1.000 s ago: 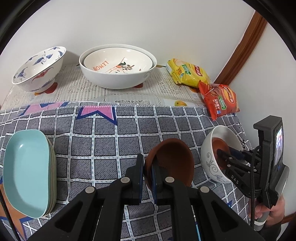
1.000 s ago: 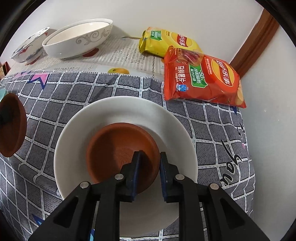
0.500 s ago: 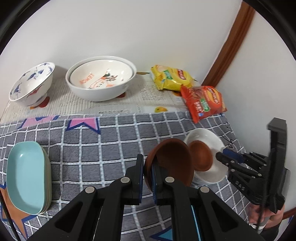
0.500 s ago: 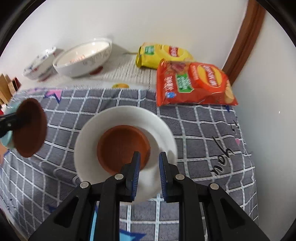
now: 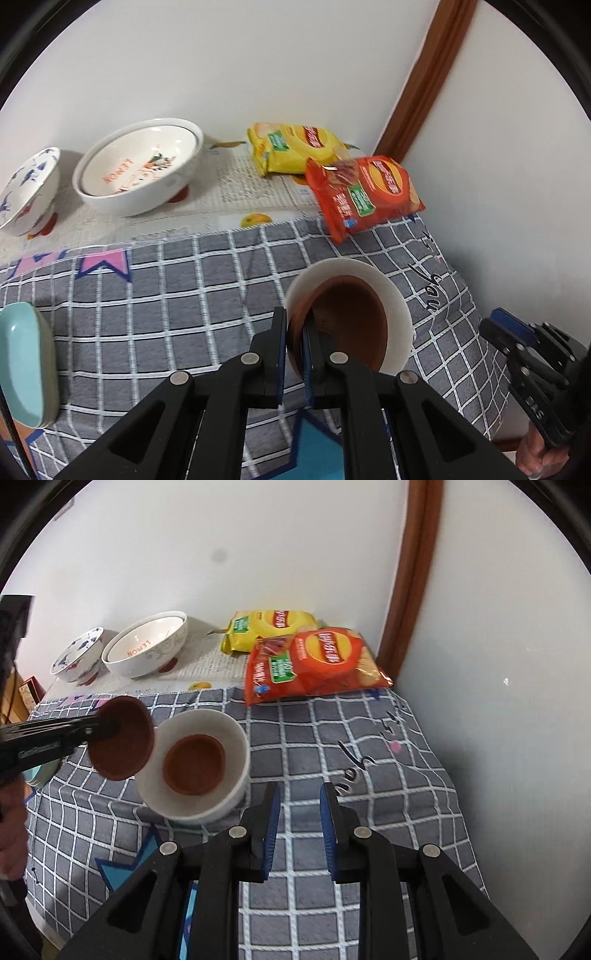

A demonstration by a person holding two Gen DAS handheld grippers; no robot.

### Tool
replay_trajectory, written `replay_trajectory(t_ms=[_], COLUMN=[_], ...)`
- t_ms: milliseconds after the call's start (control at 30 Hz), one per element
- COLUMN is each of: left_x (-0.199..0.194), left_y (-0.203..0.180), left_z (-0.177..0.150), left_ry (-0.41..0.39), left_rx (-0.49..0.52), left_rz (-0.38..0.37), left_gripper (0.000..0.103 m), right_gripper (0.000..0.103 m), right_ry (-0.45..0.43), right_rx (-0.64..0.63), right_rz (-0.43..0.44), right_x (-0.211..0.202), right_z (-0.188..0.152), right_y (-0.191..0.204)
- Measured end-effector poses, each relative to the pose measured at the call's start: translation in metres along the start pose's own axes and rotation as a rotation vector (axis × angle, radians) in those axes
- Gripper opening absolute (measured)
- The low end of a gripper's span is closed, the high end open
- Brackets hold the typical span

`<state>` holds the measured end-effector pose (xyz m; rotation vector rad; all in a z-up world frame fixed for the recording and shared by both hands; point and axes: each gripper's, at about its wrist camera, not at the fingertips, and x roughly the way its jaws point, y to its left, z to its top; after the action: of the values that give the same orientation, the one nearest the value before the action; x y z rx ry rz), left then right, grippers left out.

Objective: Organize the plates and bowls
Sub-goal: 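Lower the left gripper's brown dish onto the other dish and open it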

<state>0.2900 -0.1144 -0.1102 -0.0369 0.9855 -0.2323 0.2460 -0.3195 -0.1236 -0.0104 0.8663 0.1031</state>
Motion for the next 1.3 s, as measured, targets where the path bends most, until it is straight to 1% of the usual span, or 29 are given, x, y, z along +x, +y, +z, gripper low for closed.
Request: replay_trajectory(t_ms=[267, 467, 667, 900, 1167, 1300], left_x=[0.025, 0.042, 0.052, 0.06, 0.066, 0.066], left_y=[-0.012, -0.01, -0.008, -0.007, -0.009, -0.009], left_z=[0.004, 0.008, 0.008, 0.007, 0.007, 0.006], left_ry=[0.043, 0.069, 0.085, 0.093, 0.104, 0.096], left_rx=[-0.012, -0.038, -0.064, -0.074, -0.077, -0.082], left_rz=[0.0, -0.001, -0.015, -0.031, -0.03, -0.031], left_gripper=[0.008, 0.008, 0.008, 0.008, 0.008, 0.009], right_gripper=[0.022, 0.022, 0.022, 0.022, 0.022, 0.022], right_ry=[-0.043, -0.025, 0.006, 0.013, 0.018, 0.019], right_rx=[0.066, 0.116, 0.131, 0.132, 0.123, 0.125], right_rz=[-0.035, -0.021, -0.008, -0.001, -0.002, -0.001], right_x=[-0.005, 0.005, 0.017, 0.02, 0.019, 0.018], right_z=[-0.014, -0.024, -0.032, -0.033, -0.036, -0.037], right_y=[-0.025, -0.036, -0.037, -0.035, -0.036, -0.037])
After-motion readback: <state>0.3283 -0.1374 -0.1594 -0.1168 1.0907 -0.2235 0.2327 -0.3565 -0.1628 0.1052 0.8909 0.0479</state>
